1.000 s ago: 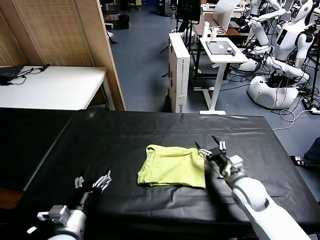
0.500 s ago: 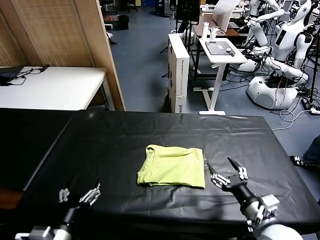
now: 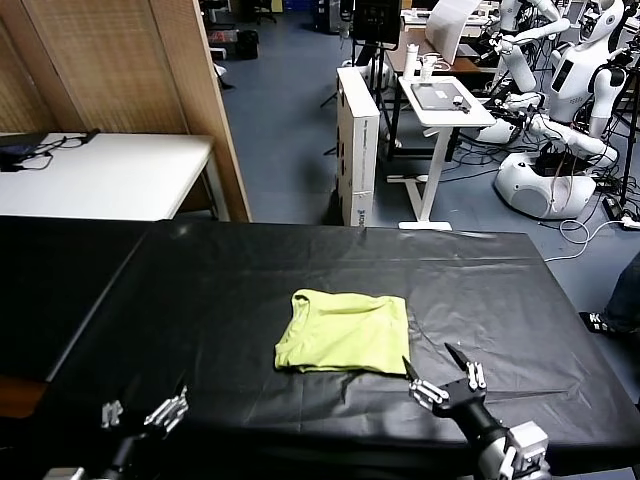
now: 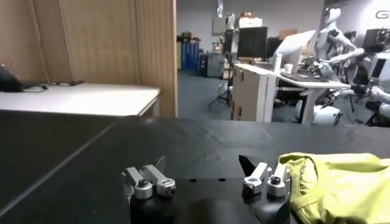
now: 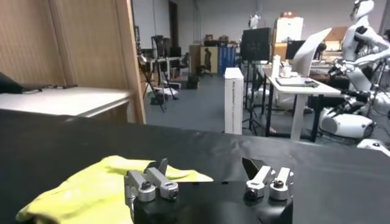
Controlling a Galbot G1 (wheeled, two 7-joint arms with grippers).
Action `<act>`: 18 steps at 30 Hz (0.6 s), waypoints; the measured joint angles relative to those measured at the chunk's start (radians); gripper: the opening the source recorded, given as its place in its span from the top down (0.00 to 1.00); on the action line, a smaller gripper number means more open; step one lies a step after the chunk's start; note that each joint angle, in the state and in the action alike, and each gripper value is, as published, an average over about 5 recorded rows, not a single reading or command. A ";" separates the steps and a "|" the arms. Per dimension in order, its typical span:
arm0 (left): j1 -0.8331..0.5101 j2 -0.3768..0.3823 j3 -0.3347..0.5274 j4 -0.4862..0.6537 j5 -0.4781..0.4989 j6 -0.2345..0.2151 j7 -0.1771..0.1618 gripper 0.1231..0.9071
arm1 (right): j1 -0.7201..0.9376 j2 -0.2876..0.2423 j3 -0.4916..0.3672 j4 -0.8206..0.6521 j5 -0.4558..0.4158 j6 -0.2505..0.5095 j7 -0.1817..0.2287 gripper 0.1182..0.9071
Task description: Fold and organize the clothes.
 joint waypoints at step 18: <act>0.089 0.007 0.006 -0.009 0.003 0.021 -0.023 0.00 | -0.200 0.034 0.019 0.054 -0.033 -0.046 0.123 0.00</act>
